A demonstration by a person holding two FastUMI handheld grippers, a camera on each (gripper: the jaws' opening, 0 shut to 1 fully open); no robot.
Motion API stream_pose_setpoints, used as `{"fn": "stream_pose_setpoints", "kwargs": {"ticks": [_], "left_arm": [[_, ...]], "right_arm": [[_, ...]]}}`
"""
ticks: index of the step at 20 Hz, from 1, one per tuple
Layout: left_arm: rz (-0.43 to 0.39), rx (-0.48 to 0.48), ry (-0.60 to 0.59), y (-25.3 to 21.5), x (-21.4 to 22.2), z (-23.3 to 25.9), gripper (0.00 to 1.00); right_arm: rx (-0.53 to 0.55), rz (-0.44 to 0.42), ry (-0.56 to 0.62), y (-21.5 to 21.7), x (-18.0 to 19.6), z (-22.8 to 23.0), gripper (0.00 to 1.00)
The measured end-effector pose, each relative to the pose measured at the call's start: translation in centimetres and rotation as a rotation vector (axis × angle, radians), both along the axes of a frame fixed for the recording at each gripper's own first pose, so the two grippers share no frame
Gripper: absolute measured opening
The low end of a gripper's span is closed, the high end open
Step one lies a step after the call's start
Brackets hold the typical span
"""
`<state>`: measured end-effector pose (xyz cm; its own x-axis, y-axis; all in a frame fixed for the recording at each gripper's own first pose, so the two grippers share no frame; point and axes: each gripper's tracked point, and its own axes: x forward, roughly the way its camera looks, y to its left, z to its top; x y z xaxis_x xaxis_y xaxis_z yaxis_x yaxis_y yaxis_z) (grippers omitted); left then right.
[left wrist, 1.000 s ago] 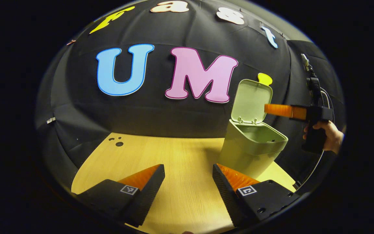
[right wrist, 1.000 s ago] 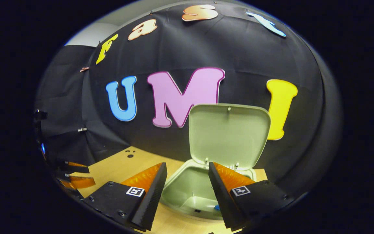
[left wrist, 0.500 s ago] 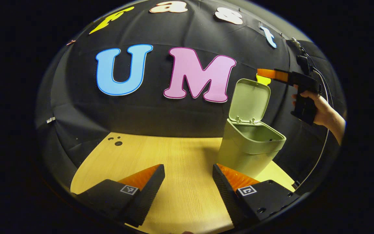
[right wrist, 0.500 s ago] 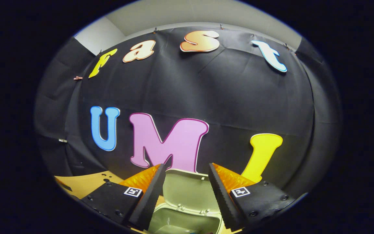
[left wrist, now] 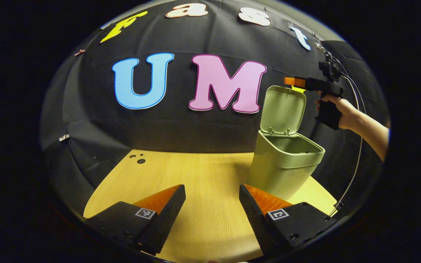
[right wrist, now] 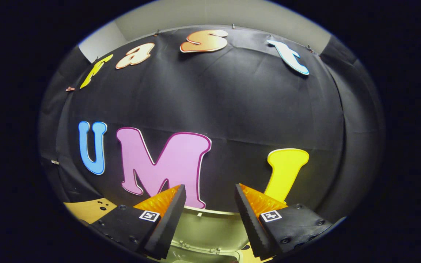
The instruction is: Press the lid of the desktop garbage bin to open it, pick up the crumpled paper on the desktop and throw it into the bin, then pick up the pop can on the desktop and drop it into the bin, and finally close the garbage bin lid.
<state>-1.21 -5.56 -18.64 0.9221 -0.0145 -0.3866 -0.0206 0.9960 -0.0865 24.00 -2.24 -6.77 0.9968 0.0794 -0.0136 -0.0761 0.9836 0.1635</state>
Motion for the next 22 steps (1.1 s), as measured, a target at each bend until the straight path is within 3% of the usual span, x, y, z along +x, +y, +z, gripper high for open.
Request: {"fn": "stream_pose_setpoints", "kwargs": {"ticks": [5,13,18,22], "left_arm": [[0.005,-0.019,-0.003,0.3,0.0,0.1,0.95],[-0.020,-0.031,-0.030,0.8,-0.6,0.5,0.95],[-0.043,-0.044,-0.037,1.2,-1.6,0.6,0.95],[-0.056,-0.045,-0.039,1.6,-2.3,0.4,0.95]], "right_arm": [[-0.023,0.049,0.034,0.8,-1.3,-1.0,0.84],[-0.024,0.085,0.086,2.1,-6.4,-2.0,0.86],[-0.077,0.128,0.166,3.5,-10.1,-4.5,0.93],[-0.037,0.134,0.230,4.3,-12.7,-6.5,0.95]]}}
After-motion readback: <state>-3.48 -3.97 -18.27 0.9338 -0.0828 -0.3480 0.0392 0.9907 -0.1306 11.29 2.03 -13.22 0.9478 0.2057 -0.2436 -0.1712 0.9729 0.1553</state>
